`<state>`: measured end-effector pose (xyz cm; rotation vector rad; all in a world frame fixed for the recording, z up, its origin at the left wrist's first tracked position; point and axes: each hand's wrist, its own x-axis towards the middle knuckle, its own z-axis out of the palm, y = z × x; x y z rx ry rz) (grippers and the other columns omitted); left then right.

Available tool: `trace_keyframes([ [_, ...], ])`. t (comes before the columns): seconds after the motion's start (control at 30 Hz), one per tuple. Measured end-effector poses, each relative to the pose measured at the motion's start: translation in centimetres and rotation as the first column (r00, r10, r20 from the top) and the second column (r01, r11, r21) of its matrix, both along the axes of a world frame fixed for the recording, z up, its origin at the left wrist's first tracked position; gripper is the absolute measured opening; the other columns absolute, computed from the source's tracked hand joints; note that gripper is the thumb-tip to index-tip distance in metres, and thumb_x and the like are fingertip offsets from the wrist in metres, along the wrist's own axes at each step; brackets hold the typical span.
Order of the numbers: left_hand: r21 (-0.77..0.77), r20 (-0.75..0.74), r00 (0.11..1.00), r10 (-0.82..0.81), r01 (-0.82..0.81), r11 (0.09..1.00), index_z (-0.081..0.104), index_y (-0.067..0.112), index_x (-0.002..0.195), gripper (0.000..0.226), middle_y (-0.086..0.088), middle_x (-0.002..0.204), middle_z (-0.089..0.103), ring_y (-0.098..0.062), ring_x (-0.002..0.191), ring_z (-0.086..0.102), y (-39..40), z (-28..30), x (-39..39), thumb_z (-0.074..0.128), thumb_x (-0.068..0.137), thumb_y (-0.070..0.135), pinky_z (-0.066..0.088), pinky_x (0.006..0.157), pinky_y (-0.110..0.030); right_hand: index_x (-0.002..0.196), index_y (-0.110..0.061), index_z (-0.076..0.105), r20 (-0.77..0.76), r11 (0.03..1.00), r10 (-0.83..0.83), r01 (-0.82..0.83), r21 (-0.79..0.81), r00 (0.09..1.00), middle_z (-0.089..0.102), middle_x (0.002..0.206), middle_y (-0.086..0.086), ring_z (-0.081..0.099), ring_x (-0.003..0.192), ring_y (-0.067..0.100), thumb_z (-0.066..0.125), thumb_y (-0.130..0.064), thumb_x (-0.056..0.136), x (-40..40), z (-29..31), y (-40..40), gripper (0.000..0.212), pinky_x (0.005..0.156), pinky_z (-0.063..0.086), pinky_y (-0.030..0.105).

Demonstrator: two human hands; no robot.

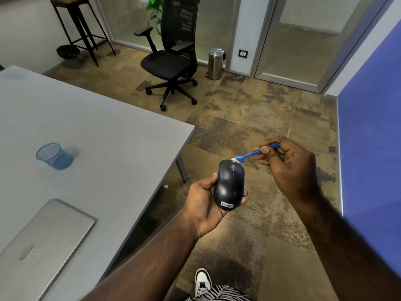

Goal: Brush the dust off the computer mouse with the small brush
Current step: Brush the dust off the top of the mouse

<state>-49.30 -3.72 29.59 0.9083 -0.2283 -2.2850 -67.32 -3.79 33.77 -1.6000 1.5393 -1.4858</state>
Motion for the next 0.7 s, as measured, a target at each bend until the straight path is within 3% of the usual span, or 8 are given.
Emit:
trace_keyframes([
  [0.1,0.003,0.013,1.000,0.011,-0.011,1.000,0.054,-0.001,0.132,0.051,-0.025,0.121,0.059,-0.039,0.097,0.059,-0.1,-0.1,0.1,0.037,0.097,0.031,0.053,0.084,-0.046,0.090,-0.026,0.066,0.000,0.996,0.086,-0.086,-0.003,0.996,0.074,0.085,-0.002,0.075,0.077,0.010,0.059,0.001,0.094,0.2,0.5,0.3,0.029,0.067,0.060,0.026],
  [0.23,0.002,0.008,1.000,0.002,-0.002,1.000,0.053,0.001,0.133,0.051,-0.025,0.125,0.057,-0.040,0.100,0.058,0.0,-0.3,0.2,0.042,0.094,0.031,0.054,0.083,-0.046,0.095,-0.018,0.067,-0.028,1.000,0.015,-0.014,0.008,0.999,0.074,0.086,-0.004,0.075,0.076,0.007,0.058,-0.002,0.095,0.0,0.6,-0.4,0.018,0.068,0.061,0.026],
  [0.33,-0.011,-0.009,1.000,-0.009,0.008,1.000,0.057,0.000,0.129,0.054,-0.025,0.121,0.059,-0.040,0.097,0.060,0.1,0.1,-0.1,0.049,0.085,0.030,0.053,0.082,-0.046,0.092,-0.020,0.066,-0.045,0.998,0.055,-0.055,0.003,0.997,0.073,0.084,-0.004,0.075,0.075,0.006,0.059,-0.001,0.094,0.3,0.9,-0.2,0.020,0.066,0.060,0.023],
  [0.43,0.002,-0.001,1.000,0.001,-0.001,1.000,0.057,0.001,0.129,0.049,-0.025,0.120,0.059,-0.039,0.096,0.060,0.2,0.0,-0.1,0.042,0.093,0.030,0.055,0.081,-0.045,0.089,-0.025,0.065,-0.019,0.995,0.096,-0.096,-0.001,0.995,0.073,0.083,-0.002,0.075,0.076,0.009,0.059,0.001,0.093,0.2,1.4,0.1,0.026,0.064,0.060,0.023],
  [0.57,0.006,-0.006,1.000,0.006,-0.006,1.000,0.053,0.002,0.134,0.050,-0.024,0.125,0.058,-0.040,0.101,0.059,0.2,-0.3,0.1,0.037,0.098,0.032,0.055,0.082,-0.046,0.094,-0.019,0.066,-0.061,1.000,0.022,-0.022,-0.012,0.998,0.072,0.083,-0.005,0.075,0.074,0.008,0.059,-0.002,0.094,0.1,1.1,-0.3,0.018,0.066,0.061,0.027],
  [0.7,0.008,-0.008,1.000,0.012,-0.012,1.000,0.054,-0.001,0.132,0.051,-0.026,0.120,0.060,-0.039,0.099,0.059,0.1,-0.3,0.2,0.035,0.099,0.033,0.053,0.085,-0.046,0.090,-0.027,0.066,-0.029,0.995,0.098,-0.098,0.010,0.995,0.073,0.083,-0.002,0.075,0.074,0.010,0.060,0.000,0.093,0.1,1.2,0.3,0.028,0.064,0.060,0.025],
])
